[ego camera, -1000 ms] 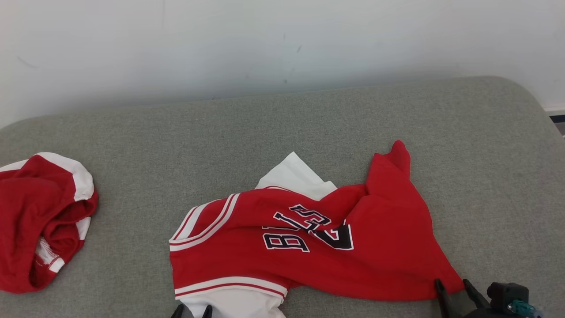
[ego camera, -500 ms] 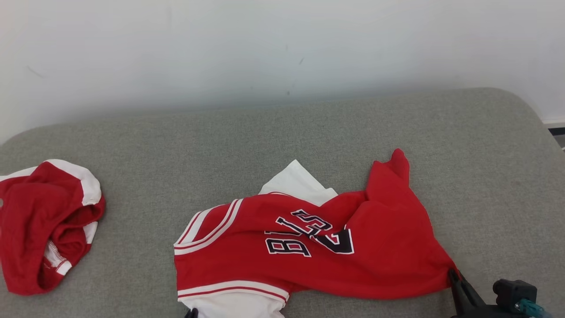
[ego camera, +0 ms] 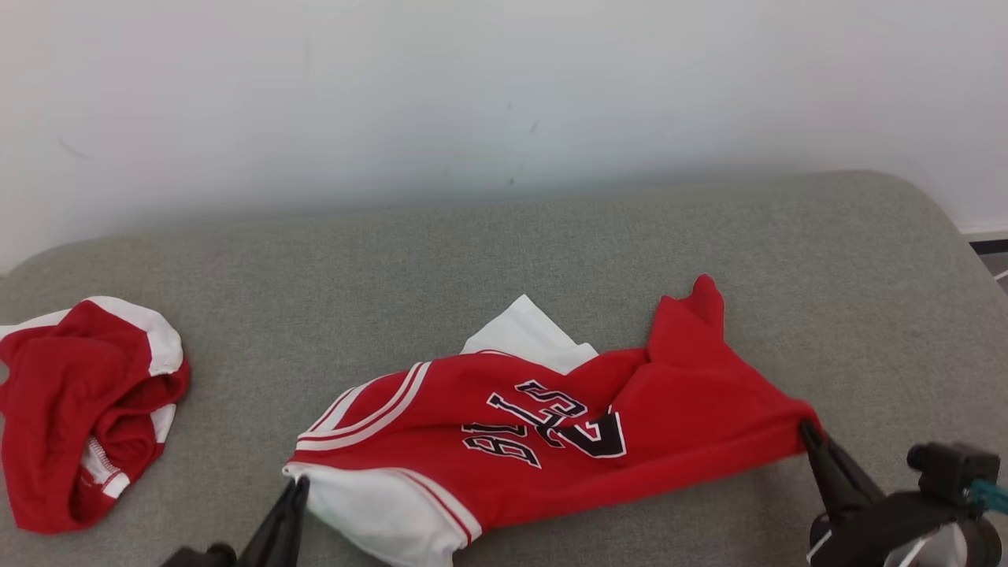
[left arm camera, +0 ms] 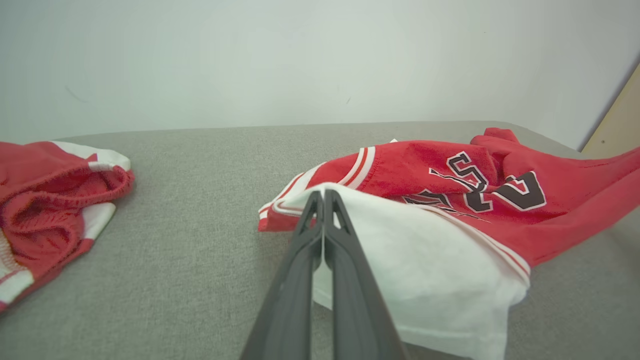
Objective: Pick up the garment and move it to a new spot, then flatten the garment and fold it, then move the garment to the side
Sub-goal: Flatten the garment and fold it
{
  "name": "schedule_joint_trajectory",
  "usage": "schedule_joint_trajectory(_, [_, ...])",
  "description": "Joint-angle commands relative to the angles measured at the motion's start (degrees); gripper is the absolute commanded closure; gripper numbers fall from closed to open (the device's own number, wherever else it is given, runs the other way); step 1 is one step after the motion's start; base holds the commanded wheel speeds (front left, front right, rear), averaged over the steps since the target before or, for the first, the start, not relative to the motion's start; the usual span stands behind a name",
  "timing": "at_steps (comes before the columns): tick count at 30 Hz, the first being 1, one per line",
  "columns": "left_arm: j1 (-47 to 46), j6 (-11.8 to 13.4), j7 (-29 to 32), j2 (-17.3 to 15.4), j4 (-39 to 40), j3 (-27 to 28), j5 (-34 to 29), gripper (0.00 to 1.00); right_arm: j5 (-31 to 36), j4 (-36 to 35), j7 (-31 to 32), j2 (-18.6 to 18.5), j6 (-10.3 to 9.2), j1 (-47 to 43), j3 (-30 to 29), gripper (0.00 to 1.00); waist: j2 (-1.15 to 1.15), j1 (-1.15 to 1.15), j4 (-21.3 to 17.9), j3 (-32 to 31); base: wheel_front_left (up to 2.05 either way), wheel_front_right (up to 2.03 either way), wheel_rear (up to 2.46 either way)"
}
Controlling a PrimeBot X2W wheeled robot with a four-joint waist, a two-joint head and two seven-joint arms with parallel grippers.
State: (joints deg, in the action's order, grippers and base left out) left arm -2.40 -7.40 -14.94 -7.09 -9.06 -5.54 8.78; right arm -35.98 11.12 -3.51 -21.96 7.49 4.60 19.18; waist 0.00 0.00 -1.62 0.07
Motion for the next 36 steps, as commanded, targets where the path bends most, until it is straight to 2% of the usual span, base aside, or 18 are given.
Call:
schedule_joint_trajectory(1, [-2.10,0.02,-0.16,-1.35,0.54,-0.54,-0.48,1.00,-0.56,-1.16,0.49,-0.69,0.01,1.65,-0.05,1.00,0.00,0.00,-0.22,0.55,0.00,0.00,0.00])
schedule_joint_trajectory(5, [-8.57,-0.02,1.17,-4.55,1.34,-3.31,-0.22,1.00,-0.41,-2.54,1.88,-0.51,0.01,7.17,0.68,1.00,0.00,0.00,-0.66,2.68,0.00,0.00,0.00])
schedule_joint_trajectory(10, [-20.06,0.00,3.71,-9.43,0.34,-8.18,2.81,1.00,-0.20,-0.35,2.72,1.22,0.02,18.51,2.28,1.00,0.00,0.00,-1.23,7.38,0.00,0.00,0.00])
schedule_joint_trajectory(15, [-33.05,-0.01,5.75,-14.39,-3.21,-11.37,7.35,1.00,-2.03,5.66,2.90,3.33,0.01,31.81,4.40,1.00,0.00,0.00,-1.60,12.30,0.00,0.00,0.00])
schedule_joint_trajectory(17, [-38.50,0.00,6.67,-15.90,-5.01,-11.59,9.88,1.00,-3.53,8.82,3.16,3.87,0.01,37.28,4.96,1.00,0.00,0.00,-1.68,14.07,0.00,0.00,0.00])
schedule_joint_trajectory(18, [-38.50,0.00,6.67,-15.90,-5.01,-11.59,9.88,1.00,-3.53,8.82,3.16,3.87,0.01,37.28,4.96,1.00,0.00,0.00,-1.68,14.07,0.00,0.00,0.00])
schedule_joint_trajectory(24, [-54.21,-0.01,8.72,-20.21,-9.38,-14.86,14.15,1.00,-7.43,18.84,4.06,5.12,0.01,54.51,7.21,1.00,0.00,0.00,-1.53,19.63,0.00,0.00,0.00])
schedule_joint_trajectory(30, [-71.27,-0.01,9.99,-22.17,-15.63,-18.79,17.97,1.00,-10.57,28.36,3.18,6.74,0.02,73.59,6.91,1.00,0.00,0.00,-1.17,24.79,0.00,0.00,0.00])
schedule_joint_trajectory(36, [-83.83,-0.01,9.83,-21.86,-21.97,-22.07,20.01,1.00,-11.96,37.55,0.83,8.93,0.02,85.76,5.63,1.00,0.00,0.00,-1.46,26.86,0.00,0.00,0.00])
